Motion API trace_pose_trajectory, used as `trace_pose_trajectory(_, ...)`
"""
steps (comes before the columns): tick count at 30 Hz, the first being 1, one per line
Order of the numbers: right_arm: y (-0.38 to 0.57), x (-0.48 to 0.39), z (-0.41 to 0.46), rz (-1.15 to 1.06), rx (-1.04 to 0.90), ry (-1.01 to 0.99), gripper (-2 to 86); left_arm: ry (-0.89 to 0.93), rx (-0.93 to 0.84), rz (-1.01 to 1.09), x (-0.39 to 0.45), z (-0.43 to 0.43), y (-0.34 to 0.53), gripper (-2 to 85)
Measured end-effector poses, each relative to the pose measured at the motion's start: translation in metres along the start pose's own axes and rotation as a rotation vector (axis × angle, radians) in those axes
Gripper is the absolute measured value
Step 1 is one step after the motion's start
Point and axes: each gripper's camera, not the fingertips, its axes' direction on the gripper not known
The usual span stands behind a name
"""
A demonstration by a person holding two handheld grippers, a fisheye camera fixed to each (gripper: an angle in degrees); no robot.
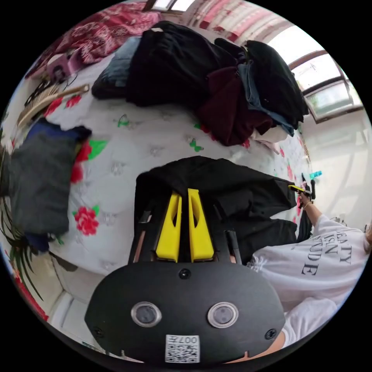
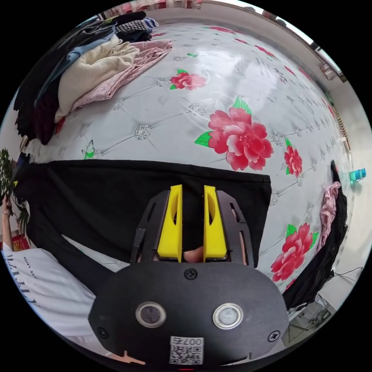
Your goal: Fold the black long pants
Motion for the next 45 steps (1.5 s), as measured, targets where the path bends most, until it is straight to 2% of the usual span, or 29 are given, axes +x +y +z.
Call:
trace_pose_trajectory(4, -0.005, -0.008, -0.003, 0.020, -0.017, 0.006, 6.1, 0.071, -0.080, -0.061, -0.027, 0.030, 0.049, 0.8)
trace_pose_trajectory(6, -0.004, -0.030, -0.030, -0.072, 0.115, 0.015, 6.2, 0.054, -0.066, -0.055, -0.026, 0.035, 0.048, 1.0)
trace_pose_trajectory(8, -0.010, -0.049, -0.041, -0.172, 0.136, -0.008, 6.3, 0.046, -0.035, -0.056, -0.026, 0.036, 0.039, 1.4)
trace_pose_trajectory(11, -0.021, -0.079, -0.031, -0.326, 0.066, -0.053, 6.1, 0.044, -0.020, -0.058, -0.031, 0.038, 0.006, 2.7)
trace_pose_trajectory(14, -0.024, -0.101, 0.009, -0.407, -0.070, -0.010, 5.1, 0.001, -0.033, -0.053, -0.032, 0.042, -0.016, 3.6)
trace_pose_trajectory(16, -0.017, -0.107, 0.005, -0.440, 0.007, 0.037, 3.6, -0.018, -0.049, -0.075, -0.036, 0.050, -0.036, 3.8)
trace_pose_trajectory(20, -0.022, -0.115, -0.001, -0.482, -0.028, 0.135, 0.8, -0.060, -0.056, -0.074, -0.034, 0.064, -0.060, 3.3)
trace_pose_trajectory(25, -0.056, -0.085, -0.029, -0.310, 0.105, 0.292, 0.7, -0.092, -0.017, 0.022, 0.003, 0.094, -0.096, 2.8)
trace_pose_trajectory(27, -0.074, -0.076, -0.014, -0.269, 0.056, 0.383, 1.8, -0.112, -0.012, 0.039, 0.017, 0.109, -0.105, 3.1)
trace_pose_trajectory(29, -0.083, -0.070, 0.001, -0.241, -0.021, 0.387, 3.0, -0.184, -0.030, 0.055, 0.029, 0.121, -0.113, 4.0)
trace_pose_trajectory(31, -0.080, -0.065, -0.007, -0.202, 0.020, 0.392, 4.2, -0.180, -0.031, 0.049, 0.027, 0.120, -0.112, 5.2)
trace_pose_trajectory(34, -0.056, -0.043, -0.042, -0.077, 0.144, 0.294, 5.2, -0.076, -0.008, -0.053, 0.004, 0.105, -0.097, 8.8)
trace_pose_trajectory(36, -0.013, -0.017, -0.081, 0.032, 0.305, 0.127, 5.4, -0.030, 0.046, -0.098, -0.006, 0.087, -0.079, 9.9)
trace_pose_trajectory(38, 0.025, -0.002, -0.098, 0.071, 0.365, -0.015, 5.5, -0.029, 0.090, -0.113, -0.007, 0.069, -0.056, 10.1)
trace_pose_trajectory(39, 0.049, 0.004, -0.103, 0.071, 0.370, -0.098, 5.6, -0.044, 0.109, -0.118, -0.003, 0.059, -0.038, 10.0)
trace_pose_trajectory(45, 0.178, 0.015, -0.086, 0.108, 0.229, -0.279, 6.2, -0.175, 0.102, -0.117, 0.036, 0.042, 0.076, 9.0)
